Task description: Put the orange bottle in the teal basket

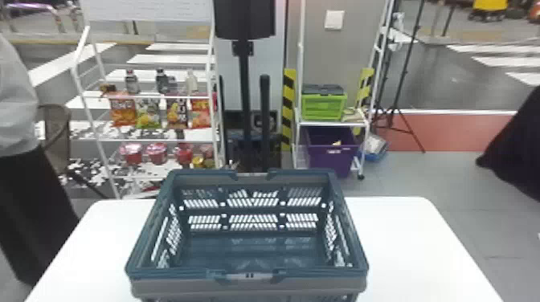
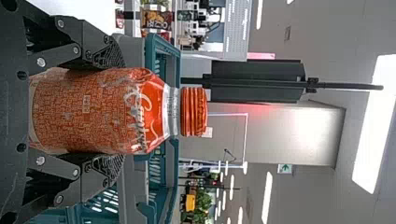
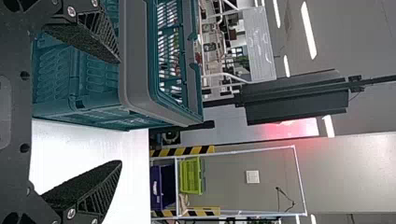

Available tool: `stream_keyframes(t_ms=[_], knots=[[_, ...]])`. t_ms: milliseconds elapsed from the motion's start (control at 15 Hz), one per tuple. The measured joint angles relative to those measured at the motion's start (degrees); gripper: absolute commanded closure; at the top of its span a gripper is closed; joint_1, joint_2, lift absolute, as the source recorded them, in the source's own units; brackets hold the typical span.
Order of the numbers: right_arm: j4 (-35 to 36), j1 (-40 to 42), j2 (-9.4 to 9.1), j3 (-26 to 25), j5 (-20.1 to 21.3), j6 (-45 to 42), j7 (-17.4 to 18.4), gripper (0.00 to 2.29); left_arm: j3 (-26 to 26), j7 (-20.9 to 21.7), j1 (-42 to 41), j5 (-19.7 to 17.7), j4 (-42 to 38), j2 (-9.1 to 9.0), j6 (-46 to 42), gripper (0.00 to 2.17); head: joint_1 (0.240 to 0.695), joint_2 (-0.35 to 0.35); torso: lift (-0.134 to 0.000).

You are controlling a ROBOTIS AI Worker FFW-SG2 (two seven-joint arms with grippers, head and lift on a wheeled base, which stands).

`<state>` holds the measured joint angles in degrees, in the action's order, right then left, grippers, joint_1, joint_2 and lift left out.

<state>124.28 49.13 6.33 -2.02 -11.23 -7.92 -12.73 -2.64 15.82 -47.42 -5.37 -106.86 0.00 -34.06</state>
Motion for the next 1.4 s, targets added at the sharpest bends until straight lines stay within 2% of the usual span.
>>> stream_keyframes(t_ms=[800,1200,1400], knots=[[-1.22,-1.84,-0.07,0.09,0.14,1.14,0.17,0.12,-0.07,-0.06,1.26,0.03,-0.55,0.0,2.03,0.59,0.499,0.0,0.0],[-2.26,-3.18,0.0,0.0,-0.09,2.24,0.25,0.12,-1.67,-0.68,-0.68,0.62,-13.09,0.0,8.74,0.59,0.499,0.0,0.0],[-3.07,-3.99,0.0,-0.08,-0.3,2.67,0.57,0.12,-3.75,-0.61,0.78,1.15,-20.05,0.0,19.4,0.59,0.499,0.0,0.0]])
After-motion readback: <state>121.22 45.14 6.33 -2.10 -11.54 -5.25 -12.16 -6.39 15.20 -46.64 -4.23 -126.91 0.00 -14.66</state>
